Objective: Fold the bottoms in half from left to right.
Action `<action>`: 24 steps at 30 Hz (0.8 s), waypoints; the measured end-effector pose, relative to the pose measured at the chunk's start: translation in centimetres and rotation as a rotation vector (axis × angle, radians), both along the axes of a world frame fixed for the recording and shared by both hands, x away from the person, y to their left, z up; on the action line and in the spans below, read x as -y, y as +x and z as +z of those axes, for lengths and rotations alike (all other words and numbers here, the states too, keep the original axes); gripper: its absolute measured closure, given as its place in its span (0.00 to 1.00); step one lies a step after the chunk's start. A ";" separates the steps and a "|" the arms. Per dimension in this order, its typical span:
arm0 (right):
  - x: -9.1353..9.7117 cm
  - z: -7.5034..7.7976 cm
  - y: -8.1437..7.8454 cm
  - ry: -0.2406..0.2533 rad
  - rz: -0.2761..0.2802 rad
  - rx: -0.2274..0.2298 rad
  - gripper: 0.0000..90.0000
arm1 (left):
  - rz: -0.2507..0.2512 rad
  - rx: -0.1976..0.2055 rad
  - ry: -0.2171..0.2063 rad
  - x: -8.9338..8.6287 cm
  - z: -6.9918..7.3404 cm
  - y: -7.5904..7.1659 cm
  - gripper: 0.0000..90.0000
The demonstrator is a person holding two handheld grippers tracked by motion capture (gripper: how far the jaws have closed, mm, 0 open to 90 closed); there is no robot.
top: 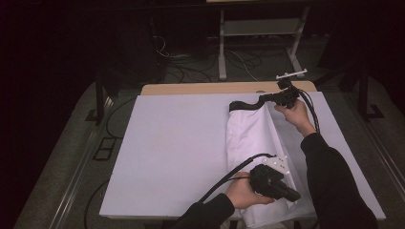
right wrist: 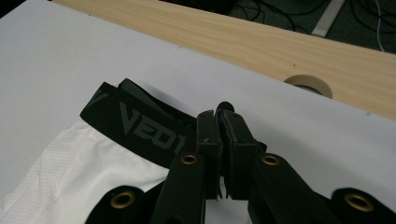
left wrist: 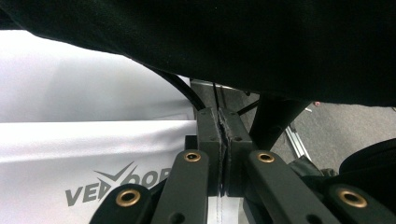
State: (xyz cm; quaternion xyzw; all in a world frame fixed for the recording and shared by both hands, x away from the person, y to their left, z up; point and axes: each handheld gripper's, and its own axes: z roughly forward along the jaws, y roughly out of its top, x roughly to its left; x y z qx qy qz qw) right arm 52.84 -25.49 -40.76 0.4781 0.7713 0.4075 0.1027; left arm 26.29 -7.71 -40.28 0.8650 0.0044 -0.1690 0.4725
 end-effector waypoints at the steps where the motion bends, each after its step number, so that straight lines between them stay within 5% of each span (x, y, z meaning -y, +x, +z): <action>1: 0.1 -0.2 0.0 0.009 -0.002 -0.006 0.95 | -0.001 -0.002 0.001 0.1 -0.1 0.0 0.97; 11: 1.2 -1.4 0.0 0.011 -0.032 -0.040 0.84 | 0.010 -0.011 0.016 1.5 -1.2 0.3 0.97; 17: 2.0 -0.9 -0.9 0.002 -0.027 -0.040 0.66 | 0.018 -0.023 0.013 2.1 -1.6 0.5 0.97; 24: 2.8 0.1 -2.3 0.023 -0.001 -0.026 0.31 | 0.014 -0.029 0.026 2.3 -1.9 0.6 0.97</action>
